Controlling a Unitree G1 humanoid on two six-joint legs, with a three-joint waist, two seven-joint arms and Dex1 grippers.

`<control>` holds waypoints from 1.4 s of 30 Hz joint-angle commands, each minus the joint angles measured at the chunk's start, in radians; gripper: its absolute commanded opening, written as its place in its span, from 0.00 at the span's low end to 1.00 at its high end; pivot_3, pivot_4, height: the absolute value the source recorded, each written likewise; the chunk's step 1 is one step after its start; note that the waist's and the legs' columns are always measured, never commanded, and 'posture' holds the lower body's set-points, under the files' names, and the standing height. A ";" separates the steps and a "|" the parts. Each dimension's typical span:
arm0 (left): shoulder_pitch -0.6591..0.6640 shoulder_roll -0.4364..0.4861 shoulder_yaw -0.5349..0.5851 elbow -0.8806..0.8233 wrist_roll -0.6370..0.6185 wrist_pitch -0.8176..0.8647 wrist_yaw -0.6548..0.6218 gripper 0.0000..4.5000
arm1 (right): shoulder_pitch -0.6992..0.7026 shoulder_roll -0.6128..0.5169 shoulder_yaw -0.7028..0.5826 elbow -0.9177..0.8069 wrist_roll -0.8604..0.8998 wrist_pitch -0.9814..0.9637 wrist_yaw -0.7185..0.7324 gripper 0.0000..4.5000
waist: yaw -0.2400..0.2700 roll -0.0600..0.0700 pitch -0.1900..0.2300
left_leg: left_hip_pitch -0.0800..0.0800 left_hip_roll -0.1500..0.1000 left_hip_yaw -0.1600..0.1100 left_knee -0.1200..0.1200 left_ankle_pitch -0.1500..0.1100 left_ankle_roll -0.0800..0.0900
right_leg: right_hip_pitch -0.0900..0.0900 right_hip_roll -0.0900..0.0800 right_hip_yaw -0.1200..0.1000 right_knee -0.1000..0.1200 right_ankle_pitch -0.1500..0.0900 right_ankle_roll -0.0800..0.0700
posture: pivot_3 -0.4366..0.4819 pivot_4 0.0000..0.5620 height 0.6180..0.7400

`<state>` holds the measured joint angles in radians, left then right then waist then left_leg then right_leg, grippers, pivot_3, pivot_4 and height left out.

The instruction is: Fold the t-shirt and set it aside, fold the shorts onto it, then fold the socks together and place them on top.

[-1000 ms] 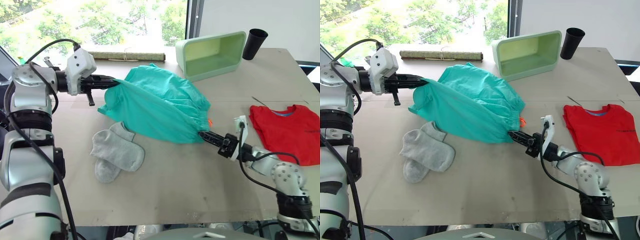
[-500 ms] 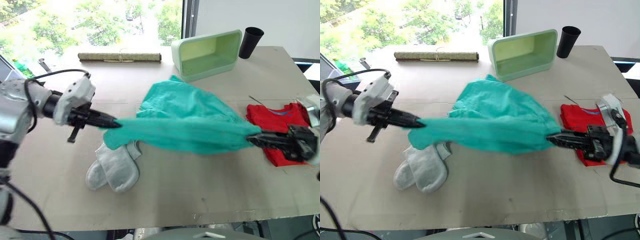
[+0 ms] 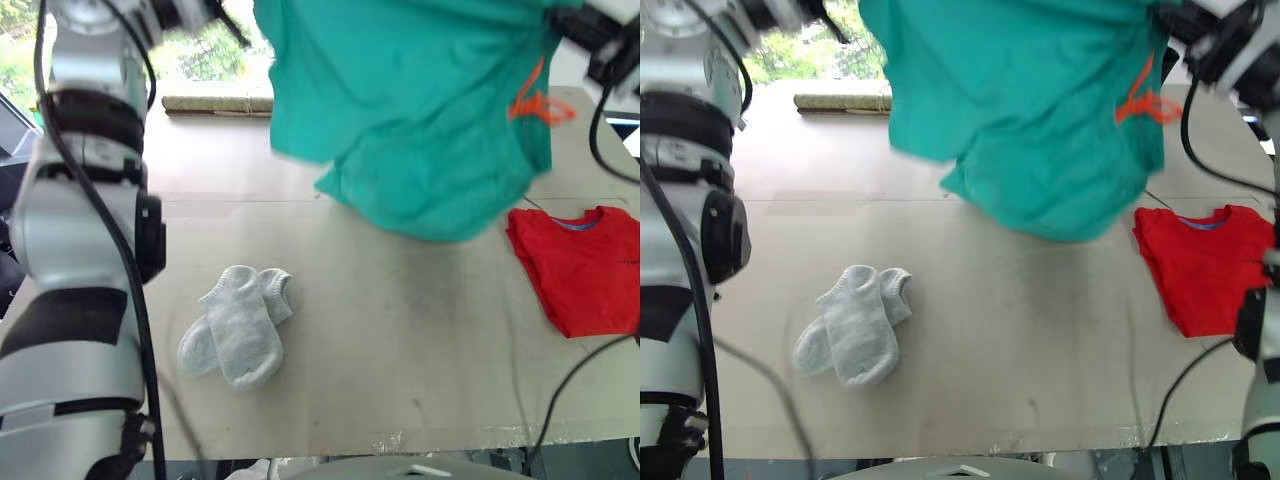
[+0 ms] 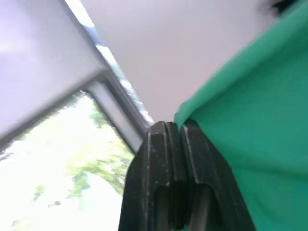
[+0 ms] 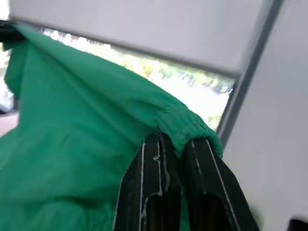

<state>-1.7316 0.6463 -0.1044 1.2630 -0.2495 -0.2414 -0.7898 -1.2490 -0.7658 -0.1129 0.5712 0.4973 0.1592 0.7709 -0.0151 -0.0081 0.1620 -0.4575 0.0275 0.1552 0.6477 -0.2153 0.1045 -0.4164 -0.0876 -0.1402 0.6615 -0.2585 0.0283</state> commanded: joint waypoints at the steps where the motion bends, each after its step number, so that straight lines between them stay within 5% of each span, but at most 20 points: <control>1: -0.170 0.076 0.217 0.034 -0.096 -0.016 0.062 0.00 | -0.152 -0.030 -0.121 0.152 -0.036 -0.224 -0.033 0.01 | -0.005 0.000 0.000 | 0.000 0.000 0.000 -0.002 0.000 0.000 | -0.001 0.000 -0.002 0.000 0.000 0.000 | 0.48 0.27 1.00; 4: -0.203 0.069 0.296 0.012 -0.143 0.063 -0.130 0.00 | -0.153 -0.028 -0.159 0.130 0.015 -0.199 0.007 0.01 | -0.003 0.000 -0.001 | 0.007 -0.002 0.000 -0.011 0.000 0.000 | 0.004 -0.002 -0.005 -0.001 -0.003 0.004 | 0.48 0.27 1.00; 8: -0.162 0.091 0.339 -0.048 -0.184 0.282 -0.428 0.00 | -0.007 -0.046 -0.195 -0.103 0.139 0.040 0.069 0.01 | 0.001 0.002 0.000 | 0.009 -0.002 0.002 -0.008 0.001 -0.002 | 0.008 -0.002 -0.005 -0.001 -0.004 0.006 | 0.48 0.27 1.00; 12: 0.126 0.170 0.212 -0.385 -0.215 0.623 -0.798 0.00 | 0.373 -0.134 -0.237 -0.467 0.322 0.382 0.135 0.01 | -0.004 0.004 0.000 | 0.012 0.000 0.003 0.006 0.001 0.000 | 0.014 -0.003 0.000 0.004 -0.004 0.005 | 0.48 0.27 1.00; 15: 0.465 0.316 0.120 -0.824 -0.442 0.942 -0.825 0.00 | 0.709 -0.192 -0.307 -0.692 0.453 0.574 0.190 0.01 | -0.012 0.004 0.000 | 0.013 0.001 0.002 0.008 0.002 0.001 | 0.015 -0.008 0.004 0.005 -0.001 0.000 | 0.48 0.27 1.00; 20: 0.993 0.488 0.183 -1.410 -0.764 1.262 -0.825 0.00 | 1.297 -0.208 -0.390 -1.014 0.501 0.692 0.297 0.01 | 0.002 0.004 0.000 | 0.013 0.004 -0.006 0.010 0.002 0.001 | 0.021 -0.007 0.000 0.001 -0.001 -0.001 | 0.48 0.27 1.00; 29: 1.405 0.684 0.315 -1.709 -0.960 1.300 -0.825 0.00 | 1.764 -0.180 -0.429 -1.241 0.475 0.675 0.421 0.01 | 0.019 0.008 -0.002 | 0.031 0.005 -0.010 0.005 -0.004 0.000 | 0.038 -0.007 -0.003 -0.004 -0.007 -0.001 | 0.48 0.27 1.00; 33: 1.419 0.760 0.303 -1.704 -1.042 1.277 -0.825 0.00 | 2.018 -0.168 -0.533 -1.361 0.552 0.720 0.546 0.01 | 0.038 0.013 -0.003 | 0.029 0.004 -0.011 0.004 -0.005 0.000 | 0.037 -0.009 -0.003 -0.007 -0.007 -0.001 | 0.48 0.27 1.00; 37: 1.338 0.752 0.225 -1.663 -1.016 1.217 -0.825 0.00 | 2.102 -0.136 -0.588 -1.384 0.550 0.702 0.538 0.01 | 0.037 0.012 -0.004 | 0.028 0.003 -0.011 0.000 -0.003 -0.002 | 0.037 -0.008 -0.003 -0.013 -0.007 -0.001 | 0.48 0.27 1.00; 42: 0.943 0.414 -0.052 -1.285 -0.549 0.980 -0.740 0.00 | 1.960 -0.027 -0.576 -1.289 0.607 0.692 0.299 0.01 | 0.055 0.014 -0.007 | 0.029 0.001 -0.013 0.000 -0.004 0.000 | 0.038 -0.009 -0.005 -0.015 -0.007 -0.001 | 0.48 0.27 1.00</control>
<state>-0.7191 1.1073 -0.0830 -0.1669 -0.9669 0.8369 -1.5580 0.7277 -0.8097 -0.6782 -0.7465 1.0704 0.8532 1.1522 0.0401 0.0058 0.1546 -0.4303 0.0277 0.1418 0.6479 -0.2198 0.1050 -0.3792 -0.0963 -0.1448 0.6462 -0.2638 0.0253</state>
